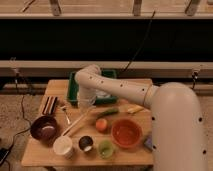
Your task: Place brush in table surface
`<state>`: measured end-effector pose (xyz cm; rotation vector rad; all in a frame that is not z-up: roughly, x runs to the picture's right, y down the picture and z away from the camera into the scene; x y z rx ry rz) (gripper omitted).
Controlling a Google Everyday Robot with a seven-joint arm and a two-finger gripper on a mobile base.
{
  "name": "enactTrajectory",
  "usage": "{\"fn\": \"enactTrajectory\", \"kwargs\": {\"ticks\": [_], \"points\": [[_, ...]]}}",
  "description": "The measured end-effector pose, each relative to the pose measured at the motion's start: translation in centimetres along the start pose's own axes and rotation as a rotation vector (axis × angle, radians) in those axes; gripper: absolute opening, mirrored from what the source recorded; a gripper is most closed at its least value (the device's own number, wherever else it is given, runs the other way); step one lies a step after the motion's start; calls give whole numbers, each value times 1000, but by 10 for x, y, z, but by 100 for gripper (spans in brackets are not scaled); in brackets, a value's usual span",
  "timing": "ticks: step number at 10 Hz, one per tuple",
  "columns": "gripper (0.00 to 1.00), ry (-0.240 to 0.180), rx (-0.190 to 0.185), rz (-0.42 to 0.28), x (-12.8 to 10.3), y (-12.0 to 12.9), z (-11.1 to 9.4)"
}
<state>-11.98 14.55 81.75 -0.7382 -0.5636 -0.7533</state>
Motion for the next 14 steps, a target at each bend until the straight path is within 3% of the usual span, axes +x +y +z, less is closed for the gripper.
{"fn": "enactTrajectory", "kwargs": {"ticks": [2, 4, 6, 8, 14], "points": [[18, -14, -21, 9, 0, 1, 11], [39, -35, -52, 17, 0, 3, 27], [61, -55, -64, 23, 0, 7, 34], [76, -68, -61, 22, -1, 9, 34], [80, -85, -35, 4, -7, 11, 24]]}}
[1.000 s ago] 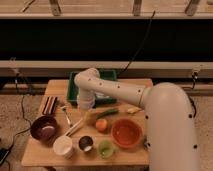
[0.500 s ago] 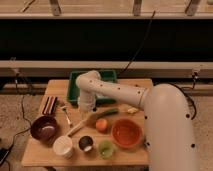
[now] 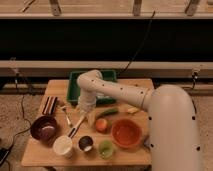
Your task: Place brush in table surface
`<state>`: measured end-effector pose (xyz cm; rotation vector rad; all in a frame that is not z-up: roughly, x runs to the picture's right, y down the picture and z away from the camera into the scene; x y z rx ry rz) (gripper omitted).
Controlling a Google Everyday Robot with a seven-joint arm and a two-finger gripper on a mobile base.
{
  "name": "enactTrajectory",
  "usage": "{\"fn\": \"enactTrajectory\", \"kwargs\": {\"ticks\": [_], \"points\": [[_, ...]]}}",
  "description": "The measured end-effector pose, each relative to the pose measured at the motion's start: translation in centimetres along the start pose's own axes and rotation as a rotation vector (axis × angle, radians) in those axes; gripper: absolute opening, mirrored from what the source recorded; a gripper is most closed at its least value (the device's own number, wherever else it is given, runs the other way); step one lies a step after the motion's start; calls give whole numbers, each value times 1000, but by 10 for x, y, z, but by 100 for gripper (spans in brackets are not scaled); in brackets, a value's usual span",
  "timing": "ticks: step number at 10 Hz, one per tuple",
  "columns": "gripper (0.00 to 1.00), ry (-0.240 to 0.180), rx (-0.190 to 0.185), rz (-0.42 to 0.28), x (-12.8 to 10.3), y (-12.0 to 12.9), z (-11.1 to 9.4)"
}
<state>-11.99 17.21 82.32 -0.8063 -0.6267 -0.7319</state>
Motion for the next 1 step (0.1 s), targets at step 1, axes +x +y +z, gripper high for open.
{"fn": "enactTrajectory", "kwargs": {"ticks": [1], "points": [[80, 0, -1, -2, -1, -1, 0]]}}
